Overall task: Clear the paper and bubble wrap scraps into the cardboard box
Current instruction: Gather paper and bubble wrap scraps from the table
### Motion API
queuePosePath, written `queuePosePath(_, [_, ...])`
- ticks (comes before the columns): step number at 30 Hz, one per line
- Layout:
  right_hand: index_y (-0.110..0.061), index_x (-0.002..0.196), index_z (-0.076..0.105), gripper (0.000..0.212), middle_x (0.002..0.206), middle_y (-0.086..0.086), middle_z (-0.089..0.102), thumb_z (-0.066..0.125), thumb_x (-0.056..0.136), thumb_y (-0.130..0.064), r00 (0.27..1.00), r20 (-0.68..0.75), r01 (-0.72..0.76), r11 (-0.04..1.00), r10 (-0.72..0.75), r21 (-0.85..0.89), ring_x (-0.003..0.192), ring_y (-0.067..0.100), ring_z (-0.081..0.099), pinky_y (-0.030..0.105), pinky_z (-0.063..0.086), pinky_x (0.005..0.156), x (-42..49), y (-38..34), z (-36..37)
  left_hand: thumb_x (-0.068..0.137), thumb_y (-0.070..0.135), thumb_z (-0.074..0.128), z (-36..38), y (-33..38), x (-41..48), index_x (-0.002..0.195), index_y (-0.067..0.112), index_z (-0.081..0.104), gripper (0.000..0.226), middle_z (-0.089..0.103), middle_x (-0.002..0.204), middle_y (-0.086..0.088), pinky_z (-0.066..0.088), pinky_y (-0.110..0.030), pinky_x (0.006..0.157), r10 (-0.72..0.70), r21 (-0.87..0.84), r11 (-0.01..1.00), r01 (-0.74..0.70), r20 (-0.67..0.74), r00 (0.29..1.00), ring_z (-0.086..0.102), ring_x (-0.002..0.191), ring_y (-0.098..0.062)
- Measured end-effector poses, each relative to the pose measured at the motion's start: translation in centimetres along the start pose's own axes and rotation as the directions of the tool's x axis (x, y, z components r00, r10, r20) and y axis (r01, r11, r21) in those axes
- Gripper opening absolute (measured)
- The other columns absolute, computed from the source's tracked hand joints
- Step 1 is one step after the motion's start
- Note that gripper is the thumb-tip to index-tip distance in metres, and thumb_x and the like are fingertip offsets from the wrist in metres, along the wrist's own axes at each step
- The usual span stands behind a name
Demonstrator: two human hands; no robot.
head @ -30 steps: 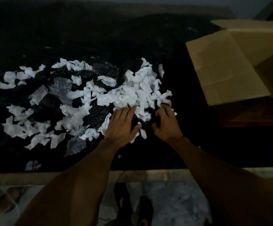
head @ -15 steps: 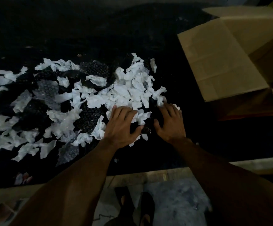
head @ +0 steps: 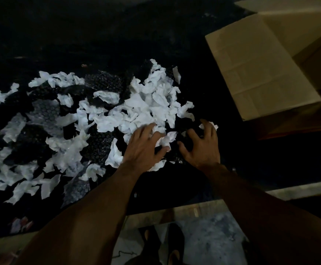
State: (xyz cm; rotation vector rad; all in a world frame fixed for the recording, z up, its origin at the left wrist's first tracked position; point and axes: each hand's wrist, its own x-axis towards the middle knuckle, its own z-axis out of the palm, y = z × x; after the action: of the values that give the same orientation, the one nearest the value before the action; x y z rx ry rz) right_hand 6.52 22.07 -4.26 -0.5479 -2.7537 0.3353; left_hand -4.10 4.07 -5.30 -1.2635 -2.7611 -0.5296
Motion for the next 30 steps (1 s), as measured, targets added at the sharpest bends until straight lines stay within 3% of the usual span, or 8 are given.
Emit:
queuePosePath(4, [-0.011,0.096,0.058,0.035,0.122,0.023,0.045,0.063,0.077,-0.04,1.0,0.019,-0.003,0.988,0.0,0.155,0.11,0.035,0.046,0.043,0.05,0.086,0.4,0.0,0.3,0.082,0.036,0.059,0.5,0.0,0.1,0.104,0.016,0.056,0.03,0.057,0.111,-0.011,0.049,-0.046,0.081,-0.006,-0.019,1.0,0.004,-0.075,0.997,0.053,0.101,-0.03])
queuePosePath(9, [-0.022,0.11,0.054,0.042,0.133,0.017,0.034,0.073,0.074,-0.022,0.989,0.139,-0.077,0.957,0.039,0.28,0.116,0.031,0.048,0.036,0.051,0.09,0.8,0.0,0.1,0.083,0.025,0.055,0.3,-0.1,0.0,0.13,0.014,0.045,0.049,0.057,0.106,-0.01,0.048,-0.041,0.088,-0.01,-0.057,0.998,0.006,-0.061,0.998,0.051,0.098,-0.027])
queuePosePath(13, [-0.026,0.11,0.059,0.035,0.125,0.017,0.044,0.058,0.077,-0.038,0.993,0.12,-0.018,0.996,0.008,0.082,0.113,0.035,0.043,0.054,0.043,0.09,0.6,-0.2,0.5,0.084,0.032,0.044,0.4,-0.3,0.1,0.125,0.014,0.051,0.045,0.056,0.101,-0.01,0.048,-0.044,0.084,-0.01,-0.095,0.995,0.006,-0.039,0.999,0.051,0.096,-0.028])
queuePosePath(16, [-0.032,0.106,0.059,0.033,0.127,0.013,0.045,0.053,0.082,-0.056,0.995,0.08,-0.056,0.998,0.059,-0.04,0.117,0.035,0.037,0.051,0.031,0.094,0.4,-0.3,0.8,0.091,0.038,0.048,0.6,-0.4,0.5,0.112,0.012,0.059,0.036,0.058,0.095,-0.01,0.049,-0.04,0.082,-0.027,-0.096,0.995,0.018,-0.094,0.995,0.053,0.091,-0.028])
queuePosePath(21, [-0.011,0.098,0.065,0.028,0.11,0.019,0.054,0.074,0.075,-0.027,0.99,0.107,-0.107,0.979,0.089,0.172,0.1,0.037,0.053,0.049,0.049,0.083,1.0,-0.2,0.7,0.084,0.04,0.046,0.0,0.0,1.4,0.1,0.006,0.066,0.041,0.066,0.085,-0.014,0.047,-0.037,0.071,-0.11,-0.136,0.986,0.102,-0.058,0.992,0.062,0.08,-0.034])
queuePosePath(25, [-0.011,0.1,0.062,0.028,0.105,0.012,0.061,0.074,0.077,-0.022,0.977,0.146,-0.197,0.928,0.158,0.317,0.095,0.03,0.06,0.032,0.048,0.08,2.5,-0.5,-0.9,0.086,0.042,0.043,-2.1,0.4,2.7,0.111,0.008,0.059,0.045,0.067,0.096,-0.018,0.047,-0.039,0.069,-0.161,-0.215,0.964,0.154,-0.013,0.987,0.062,0.087,-0.037])
queuePosePath(27, [-0.017,0.104,0.054,0.034,0.1,0.008,0.066,0.073,0.077,-0.025,0.973,0.127,-0.228,0.884,0.193,0.408,0.091,0.027,0.064,0.031,0.051,0.077,3.5,-0.9,-2.2,0.088,0.041,0.045,-3.6,0.6,3.6,0.119,0.011,0.056,0.044,0.067,0.101,-0.016,0.048,-0.04,0.076,-0.158,-0.256,0.956,0.143,-0.037,0.987,0.061,0.093,-0.036])
queuePosePath(30, [-0.023,0.123,0.049,0.047,0.109,0.001,0.067,0.071,0.081,-0.022,0.982,0.075,-0.185,0.817,0.172,0.547,0.097,0.016,0.064,0.025,0.05,0.083,5.0,-2.0,-4.9,0.093,0.035,0.052,-6.7,1.2,5.0,0.142,0.024,0.039,0.052,0.067,0.102,-0.013,0.05,-0.038,0.078,-0.128,-0.282,0.954,0.096,-0.096,0.987,0.063,0.091,-0.031])
